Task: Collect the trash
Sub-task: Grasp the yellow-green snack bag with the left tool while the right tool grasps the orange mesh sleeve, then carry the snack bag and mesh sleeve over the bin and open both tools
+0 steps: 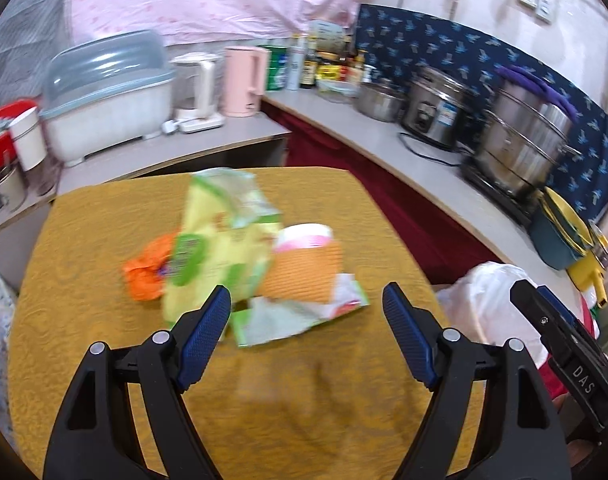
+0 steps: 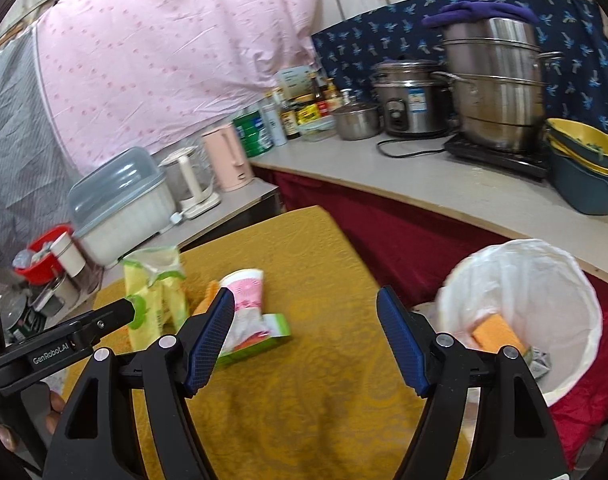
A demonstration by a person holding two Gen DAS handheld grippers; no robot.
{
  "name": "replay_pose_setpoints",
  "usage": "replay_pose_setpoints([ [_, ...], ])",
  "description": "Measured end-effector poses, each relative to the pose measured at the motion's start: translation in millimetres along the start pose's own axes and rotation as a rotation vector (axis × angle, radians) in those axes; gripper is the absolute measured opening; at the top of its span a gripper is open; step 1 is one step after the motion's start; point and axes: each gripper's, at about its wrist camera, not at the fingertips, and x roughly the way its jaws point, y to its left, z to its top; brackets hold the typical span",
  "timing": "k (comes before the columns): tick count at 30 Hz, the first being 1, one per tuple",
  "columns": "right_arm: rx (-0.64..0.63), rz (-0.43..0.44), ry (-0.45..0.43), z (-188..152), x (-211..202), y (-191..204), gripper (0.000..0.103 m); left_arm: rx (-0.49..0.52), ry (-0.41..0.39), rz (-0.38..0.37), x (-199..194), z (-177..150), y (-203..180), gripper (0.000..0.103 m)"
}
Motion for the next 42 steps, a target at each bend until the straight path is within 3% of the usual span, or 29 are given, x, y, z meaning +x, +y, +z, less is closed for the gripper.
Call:
replay_pose_setpoints([
  [12, -0.035, 0.096, 0.111, -20.1, 63.2, 65.5, 0.071, -0.072, 0.032, 0.086, 14.2, -6.4, 77.9, 0.074],
  [21, -0.045, 0.119, 0.169, -24.2, 113.3, 86.3, 0.07, -0.067, 0.091, 0.062, 55.5, -5.6, 100.8, 0.075],
  [28, -0.02, 0.14, 0.217, -27.9, 145.0, 90.1, 0.058, -0.066, 0.109, 0.03, 82.9, -0.2, 107.1, 0.072],
  [29, -0.023, 0.141, 0.223, -29.3, 149.0, 91.3, 0.055, -0.066, 0.115, 0.026, 86.1, 0.1, 107.2, 0.065],
  [31, -0.029, 0.144, 0.242, -32.6, 155.1, 92.5, 0.035, -0.066, 0.137, 0.005, 93.0, 1.2, 107.2, 0.049],
  [33, -0.022, 0.16, 0.259, -35.7, 158.4, 93.0, 0.019, -0.073, 0.157, -0.017, 96.9, -0.2, 107.8, 0.026],
  [36, -0.027, 0.177, 0.248, -36.1, 151.4, 94.6, 0.012, -0.065, 0.147, -0.017, 91.8, -2.2, 105.0, 0.012],
  [42, -0.05, 0.185, 0.165, -17.8, 115.2, 96.9, 0.01, -0.057, 0.083, -0.024, 56.7, 2.6, 95.0, 0.004],
])
